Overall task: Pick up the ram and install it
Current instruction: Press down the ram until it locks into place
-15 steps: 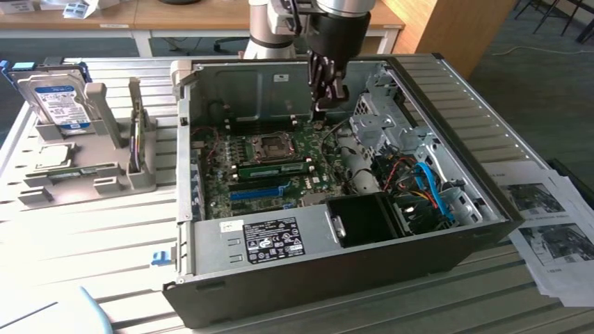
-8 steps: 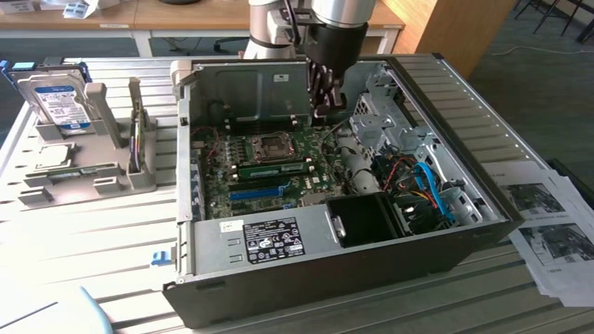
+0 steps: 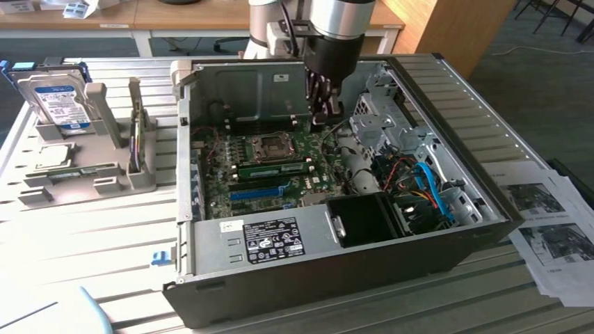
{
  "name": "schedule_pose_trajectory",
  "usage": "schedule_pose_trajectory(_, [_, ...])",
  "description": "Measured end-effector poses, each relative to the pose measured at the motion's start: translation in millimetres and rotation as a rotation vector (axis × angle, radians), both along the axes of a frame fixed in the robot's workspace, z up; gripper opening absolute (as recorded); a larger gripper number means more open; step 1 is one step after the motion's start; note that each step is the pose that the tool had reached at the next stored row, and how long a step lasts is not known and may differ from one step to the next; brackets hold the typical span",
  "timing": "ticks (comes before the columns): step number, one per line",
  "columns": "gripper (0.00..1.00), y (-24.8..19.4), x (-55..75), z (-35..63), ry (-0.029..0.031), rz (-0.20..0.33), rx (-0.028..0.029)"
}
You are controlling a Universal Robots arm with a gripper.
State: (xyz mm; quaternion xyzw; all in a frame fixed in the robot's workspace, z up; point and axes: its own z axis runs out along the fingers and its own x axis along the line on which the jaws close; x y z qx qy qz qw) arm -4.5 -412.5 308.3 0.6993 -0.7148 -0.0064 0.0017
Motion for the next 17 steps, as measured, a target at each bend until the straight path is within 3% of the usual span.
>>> schedule_pose_trajectory(17, [0.09, 0.0, 0.0, -31.1, 0.0, 0.0, 0.0001])
